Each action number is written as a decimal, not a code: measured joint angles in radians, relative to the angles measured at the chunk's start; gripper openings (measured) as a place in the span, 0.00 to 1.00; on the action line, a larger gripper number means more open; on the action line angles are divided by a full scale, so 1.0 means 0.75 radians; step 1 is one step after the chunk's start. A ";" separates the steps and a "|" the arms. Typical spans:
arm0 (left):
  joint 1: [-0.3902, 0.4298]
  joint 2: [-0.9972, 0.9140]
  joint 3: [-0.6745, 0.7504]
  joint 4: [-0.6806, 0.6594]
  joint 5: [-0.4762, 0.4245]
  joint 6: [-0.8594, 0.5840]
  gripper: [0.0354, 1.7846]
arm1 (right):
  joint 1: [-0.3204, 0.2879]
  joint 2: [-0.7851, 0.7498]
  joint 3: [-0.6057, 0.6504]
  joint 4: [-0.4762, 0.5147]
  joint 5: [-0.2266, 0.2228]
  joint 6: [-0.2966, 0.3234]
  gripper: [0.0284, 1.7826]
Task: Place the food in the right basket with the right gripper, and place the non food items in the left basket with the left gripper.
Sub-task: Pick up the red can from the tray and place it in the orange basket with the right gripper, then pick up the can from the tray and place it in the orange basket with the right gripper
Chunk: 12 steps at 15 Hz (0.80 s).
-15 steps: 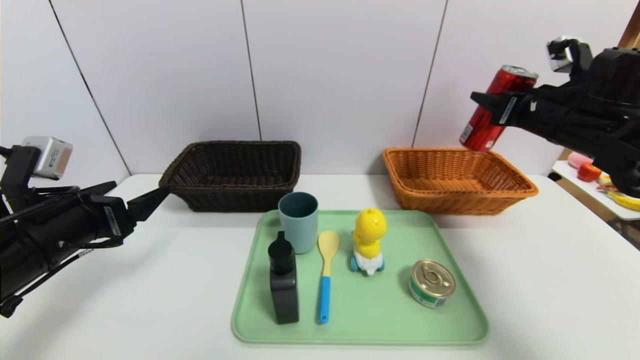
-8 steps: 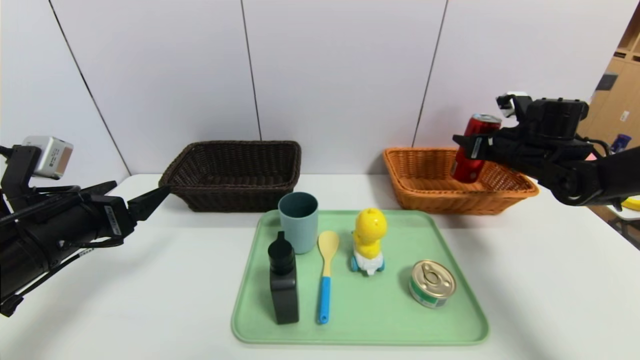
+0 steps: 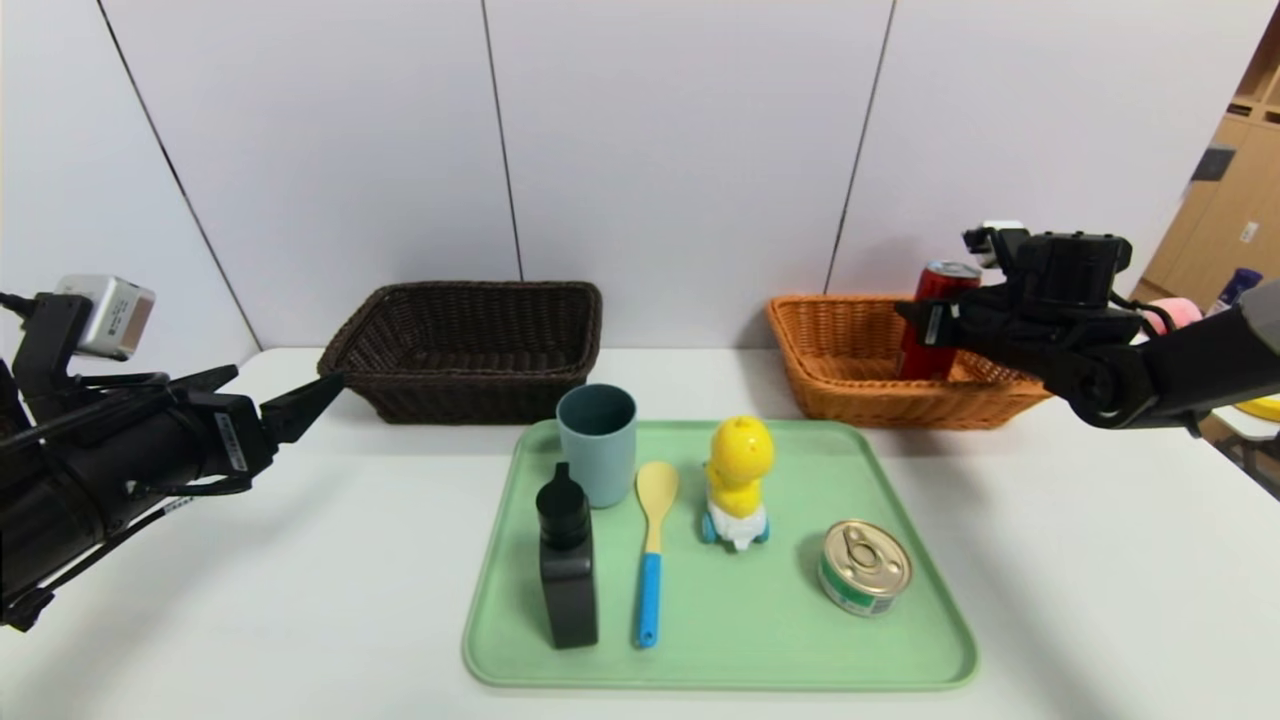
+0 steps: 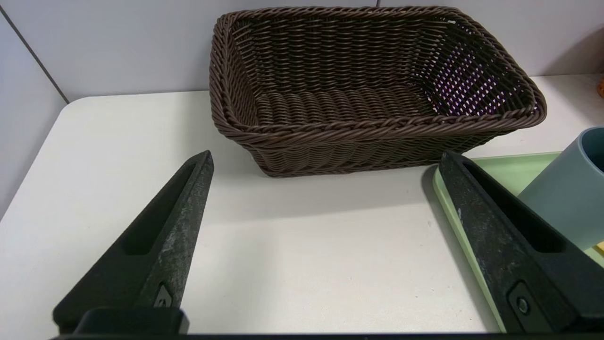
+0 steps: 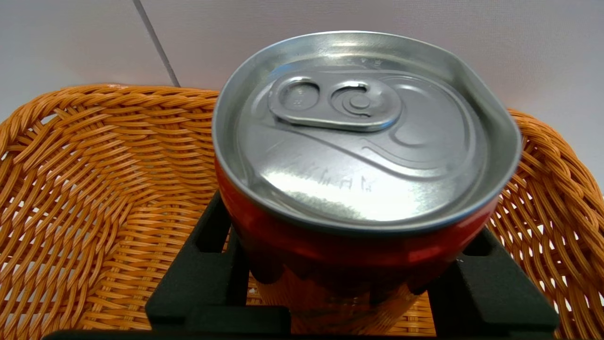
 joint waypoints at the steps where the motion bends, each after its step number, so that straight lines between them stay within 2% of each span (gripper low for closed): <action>1: 0.000 0.003 0.000 -0.002 0.000 0.000 0.94 | 0.000 0.001 0.000 -0.005 0.000 -0.001 0.61; 3: 0.000 0.006 -0.001 -0.002 0.000 0.000 0.94 | 0.001 0.005 0.000 -0.010 0.001 -0.001 0.69; 7: -0.001 0.009 -0.002 -0.002 0.000 -0.001 0.94 | -0.001 0.024 0.006 -0.118 -0.004 -0.024 0.80; 9: 0.001 0.009 -0.002 -0.002 0.000 0.000 0.94 | -0.002 0.001 0.011 -0.089 -0.039 -0.053 0.83; 10: 0.001 0.008 -0.002 -0.002 0.000 0.000 0.94 | -0.004 -0.030 0.016 -0.046 -0.079 -0.071 0.85; 12: 0.003 0.006 -0.002 -0.003 0.000 -0.003 0.94 | -0.004 -0.120 0.040 0.060 -0.122 -0.081 0.87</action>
